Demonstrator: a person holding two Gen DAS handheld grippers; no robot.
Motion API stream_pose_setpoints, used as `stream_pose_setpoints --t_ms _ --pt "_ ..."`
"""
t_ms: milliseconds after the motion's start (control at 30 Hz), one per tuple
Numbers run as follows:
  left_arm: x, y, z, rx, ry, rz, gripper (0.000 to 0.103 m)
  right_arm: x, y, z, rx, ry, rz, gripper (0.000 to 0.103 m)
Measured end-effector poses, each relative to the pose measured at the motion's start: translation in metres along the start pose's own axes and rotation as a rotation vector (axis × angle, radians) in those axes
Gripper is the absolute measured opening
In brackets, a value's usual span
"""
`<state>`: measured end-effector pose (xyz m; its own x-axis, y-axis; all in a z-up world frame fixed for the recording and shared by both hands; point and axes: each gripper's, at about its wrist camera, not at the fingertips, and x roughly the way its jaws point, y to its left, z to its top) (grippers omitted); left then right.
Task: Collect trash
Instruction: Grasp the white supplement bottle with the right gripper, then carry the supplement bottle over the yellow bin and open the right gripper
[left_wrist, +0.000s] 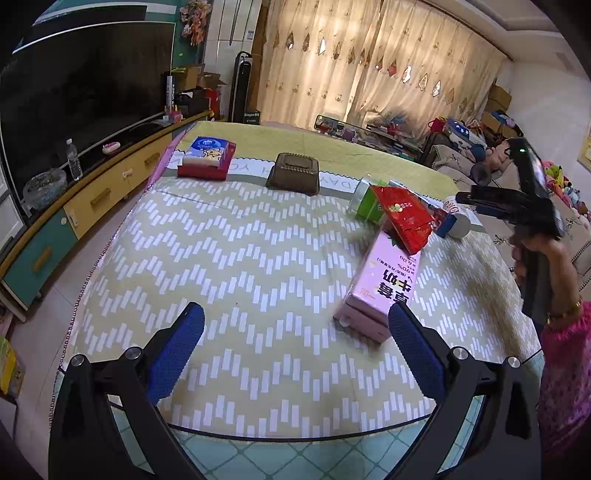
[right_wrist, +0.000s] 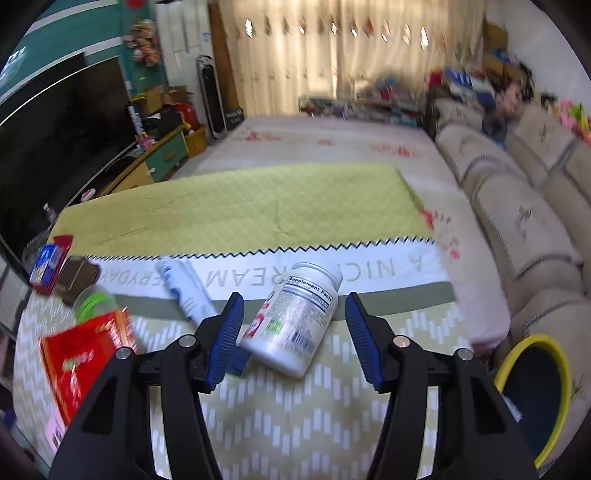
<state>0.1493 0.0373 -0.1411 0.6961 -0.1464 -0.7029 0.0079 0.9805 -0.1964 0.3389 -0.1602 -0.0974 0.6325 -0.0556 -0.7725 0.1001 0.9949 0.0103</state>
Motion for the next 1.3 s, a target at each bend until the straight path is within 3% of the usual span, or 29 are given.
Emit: stream_pose_setpoints --t_ms 367,400,433,567,800,1000,1133,1300 --pt "0.007 0.003 -0.002 -0.007 0.008 0.006 0.098 0.036 -0.002 0.006 0.095 0.079 -0.032 0.055" --pt "0.007 0.003 -0.002 -0.008 0.007 0.004 0.098 0.04 -0.004 0.005 0.103 0.092 -0.035 0.054" --pt "0.006 0.002 -0.001 -0.01 0.004 0.002 0.098 0.043 -0.004 0.005 0.113 0.1 -0.033 0.046" --pt "0.004 -0.001 -0.003 -0.008 0.002 -0.005 0.098 0.041 -0.01 -0.003 0.12 0.08 -0.035 0.045" --pt "0.0 -0.009 -0.002 0.001 -0.005 -0.021 0.098 -0.01 -0.024 -0.028 0.126 -0.009 0.011 0.045" --pt "-0.006 -0.021 -0.001 0.016 -0.018 -0.025 0.098 -0.075 -0.064 -0.053 0.17 -0.112 0.014 0.045" --pt "-0.01 -0.027 -0.001 0.022 -0.026 -0.027 0.098 -0.116 -0.104 -0.078 0.22 -0.167 -0.041 0.045" --pt "-0.013 -0.032 0.001 0.019 -0.034 -0.03 0.098 -0.148 -0.176 -0.111 0.314 -0.201 -0.188 0.045"
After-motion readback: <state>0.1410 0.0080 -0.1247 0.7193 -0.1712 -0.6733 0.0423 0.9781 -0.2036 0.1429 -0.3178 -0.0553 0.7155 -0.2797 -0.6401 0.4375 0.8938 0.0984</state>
